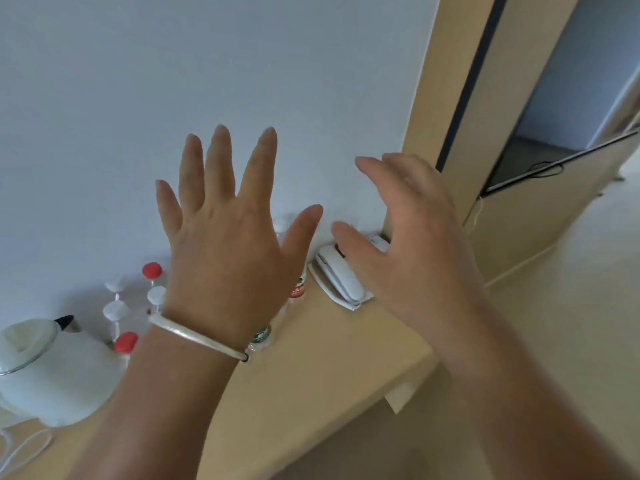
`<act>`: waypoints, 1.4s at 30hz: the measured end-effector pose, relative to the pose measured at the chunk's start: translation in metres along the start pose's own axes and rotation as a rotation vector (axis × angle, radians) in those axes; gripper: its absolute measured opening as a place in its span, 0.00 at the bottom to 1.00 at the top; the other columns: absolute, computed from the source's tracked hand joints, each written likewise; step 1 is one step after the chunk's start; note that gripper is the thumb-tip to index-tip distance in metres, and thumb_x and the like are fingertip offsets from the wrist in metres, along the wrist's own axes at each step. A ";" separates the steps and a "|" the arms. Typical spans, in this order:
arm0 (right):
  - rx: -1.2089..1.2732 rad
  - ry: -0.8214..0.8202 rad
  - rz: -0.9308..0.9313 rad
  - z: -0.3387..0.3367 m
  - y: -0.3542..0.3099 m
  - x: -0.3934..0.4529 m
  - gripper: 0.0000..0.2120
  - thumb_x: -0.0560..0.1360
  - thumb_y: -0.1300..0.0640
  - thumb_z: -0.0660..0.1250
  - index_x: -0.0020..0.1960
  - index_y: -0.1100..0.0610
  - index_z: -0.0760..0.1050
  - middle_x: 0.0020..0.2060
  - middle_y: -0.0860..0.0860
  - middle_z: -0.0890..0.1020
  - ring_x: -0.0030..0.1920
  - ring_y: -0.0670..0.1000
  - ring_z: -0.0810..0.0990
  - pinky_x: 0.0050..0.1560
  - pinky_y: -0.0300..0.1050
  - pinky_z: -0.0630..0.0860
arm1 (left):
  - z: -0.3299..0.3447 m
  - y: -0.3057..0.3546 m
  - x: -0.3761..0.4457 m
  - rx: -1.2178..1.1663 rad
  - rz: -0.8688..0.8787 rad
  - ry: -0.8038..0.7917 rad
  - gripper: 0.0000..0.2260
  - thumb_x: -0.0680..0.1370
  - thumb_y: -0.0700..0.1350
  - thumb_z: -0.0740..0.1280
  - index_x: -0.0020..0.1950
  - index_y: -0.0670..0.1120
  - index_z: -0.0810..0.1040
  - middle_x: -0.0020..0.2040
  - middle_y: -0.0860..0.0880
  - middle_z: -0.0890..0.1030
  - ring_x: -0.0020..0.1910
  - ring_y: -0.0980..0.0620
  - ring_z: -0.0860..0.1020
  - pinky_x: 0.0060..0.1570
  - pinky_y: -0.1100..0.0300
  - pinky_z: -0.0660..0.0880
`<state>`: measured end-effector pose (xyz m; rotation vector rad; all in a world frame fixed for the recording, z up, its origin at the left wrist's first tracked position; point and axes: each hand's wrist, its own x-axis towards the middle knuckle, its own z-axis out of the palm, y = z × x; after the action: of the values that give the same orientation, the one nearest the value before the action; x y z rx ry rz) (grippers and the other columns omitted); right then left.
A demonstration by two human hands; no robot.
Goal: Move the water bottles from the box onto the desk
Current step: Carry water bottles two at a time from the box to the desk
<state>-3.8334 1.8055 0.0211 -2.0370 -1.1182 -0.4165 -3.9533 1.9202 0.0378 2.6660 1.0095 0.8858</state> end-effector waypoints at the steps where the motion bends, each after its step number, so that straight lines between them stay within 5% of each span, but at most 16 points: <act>1: -0.010 0.002 0.039 -0.011 0.008 -0.008 0.29 0.74 0.42 0.65 0.73 0.49 0.67 0.72 0.50 0.68 0.75 0.54 0.63 0.70 0.60 0.66 | 0.005 0.015 -0.004 -0.039 0.013 -0.024 0.33 0.78 0.68 0.53 0.80 0.57 0.50 0.81 0.45 0.49 0.80 0.43 0.43 0.75 0.38 0.46; 8: -0.092 -0.048 0.251 -0.095 0.088 -0.093 0.29 0.74 0.42 0.65 0.73 0.46 0.66 0.72 0.48 0.66 0.73 0.50 0.60 0.72 0.49 0.58 | 0.064 0.133 -0.072 -0.168 0.094 -0.263 0.33 0.79 0.64 0.56 0.80 0.60 0.45 0.81 0.48 0.45 0.80 0.46 0.40 0.76 0.40 0.43; 13: -0.129 -0.062 0.413 -0.167 0.163 -0.159 0.31 0.72 0.40 0.64 0.74 0.44 0.66 0.74 0.49 0.65 0.77 0.50 0.56 0.75 0.61 0.57 | 0.108 0.230 -0.127 -0.188 0.131 -0.405 0.31 0.78 0.65 0.50 0.79 0.62 0.44 0.81 0.50 0.43 0.79 0.48 0.38 0.75 0.42 0.41; 27: -0.198 -0.070 0.857 -0.339 0.349 -0.345 0.32 0.73 0.46 0.72 0.75 0.44 0.65 0.75 0.51 0.64 0.78 0.53 0.52 0.76 0.60 0.56 | 0.220 0.469 -0.280 -0.193 0.371 -0.765 0.32 0.80 0.61 0.56 0.79 0.63 0.41 0.81 0.53 0.40 0.79 0.52 0.36 0.75 0.43 0.37; 35: -0.297 0.051 1.056 -0.379 0.429 -0.384 0.30 0.74 0.44 0.68 0.74 0.46 0.66 0.75 0.52 0.65 0.79 0.55 0.53 0.76 0.62 0.55 | 0.293 0.557 -0.303 -0.195 0.612 -0.871 0.33 0.79 0.60 0.52 0.78 0.61 0.35 0.81 0.50 0.41 0.79 0.49 0.38 0.74 0.39 0.40; 42: -0.388 0.114 1.139 -0.390 0.543 -0.355 0.29 0.72 0.44 0.64 0.73 0.48 0.69 0.73 0.54 0.68 0.78 0.57 0.56 0.75 0.65 0.58 | 0.400 0.642 -0.261 -0.214 0.771 -0.861 0.34 0.76 0.63 0.49 0.79 0.57 0.42 0.81 0.43 0.49 0.80 0.41 0.47 0.72 0.32 0.50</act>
<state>-3.5580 1.1316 -0.1859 -2.5545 0.3143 -0.1422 -3.5216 1.2871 -0.1934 2.7512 -0.2953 -0.1492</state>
